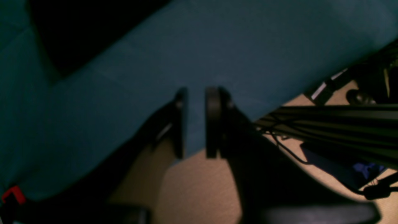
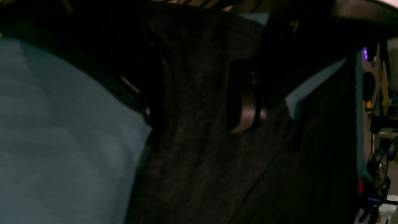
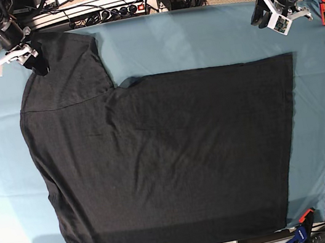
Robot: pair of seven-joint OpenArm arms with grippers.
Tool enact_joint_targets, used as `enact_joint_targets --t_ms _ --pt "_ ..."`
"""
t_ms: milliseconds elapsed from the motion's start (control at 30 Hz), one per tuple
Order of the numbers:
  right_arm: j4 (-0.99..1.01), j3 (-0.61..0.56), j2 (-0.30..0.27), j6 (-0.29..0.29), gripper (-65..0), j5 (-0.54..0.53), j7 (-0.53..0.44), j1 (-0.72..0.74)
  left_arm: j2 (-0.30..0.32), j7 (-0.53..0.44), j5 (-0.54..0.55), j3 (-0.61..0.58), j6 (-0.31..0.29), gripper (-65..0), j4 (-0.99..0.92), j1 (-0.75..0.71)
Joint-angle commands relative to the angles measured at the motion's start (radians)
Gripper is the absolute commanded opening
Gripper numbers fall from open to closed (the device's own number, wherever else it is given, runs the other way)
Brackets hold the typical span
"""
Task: Fold the T-shirt properly
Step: 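Move the left gripper to the other shoulder corner and grasp it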
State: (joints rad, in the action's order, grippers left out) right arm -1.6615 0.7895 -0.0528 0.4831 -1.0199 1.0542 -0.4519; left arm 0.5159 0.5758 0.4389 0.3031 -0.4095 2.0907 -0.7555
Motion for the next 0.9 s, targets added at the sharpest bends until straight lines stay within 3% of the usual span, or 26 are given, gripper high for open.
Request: enact_joint_targets --t_ms 0,100,133,200,400,533,733,867 --pt "0.001 -0.002 -0.006 -0.015 -40.1 0.059 0.045 -0.013 0.013 -0.016 0.015 0.007 -0.003 -53.5 0.014 -0.006" --pt "0.001 -0.002 -0.006 -0.006 -61.0 0.076 0.045 -0.013 0.011 -0.014 0.058 0.007 0.013 -53.5 0.014 -0.001" --pt "0.001 -0.003 -0.006 -0.001 -65.0 0.076 0.045 -0.013 0.01 -0.005 0.079 0.007 0.043 -53.5 0.014 0.008" --pt "0.001 -0.003 -0.006 -0.001 -65.0 0.076 0.045 -0.013 0.004 0.012 0.105 0.007 0.092 -52.1 0.008 0.033" --pt "0.001 -0.003 -0.006 0.0 -65.0 0.079 0.046 -0.014 -0.038 0.042 0.176 0.007 0.102 -45.9 -0.092 0.179" --pt "0.001 -0.003 -0.006 0.0 -65.0 0.079 0.046 -0.014 -0.056 0.06 0.223 0.008 0.167 -44.5 -0.182 0.274" --pt "0.001 -0.003 -0.006 0.022 -65.0 0.079 0.045 -0.014 -0.048 0.075 0.245 0.087 0.179 -44.6 -0.217 0.377" --pt "0.001 -0.003 -0.008 0.025 -65.0 0.079 0.043 -0.013 -0.005 0.076 0.23 0.182 0.193 -44.6 -0.241 0.424"
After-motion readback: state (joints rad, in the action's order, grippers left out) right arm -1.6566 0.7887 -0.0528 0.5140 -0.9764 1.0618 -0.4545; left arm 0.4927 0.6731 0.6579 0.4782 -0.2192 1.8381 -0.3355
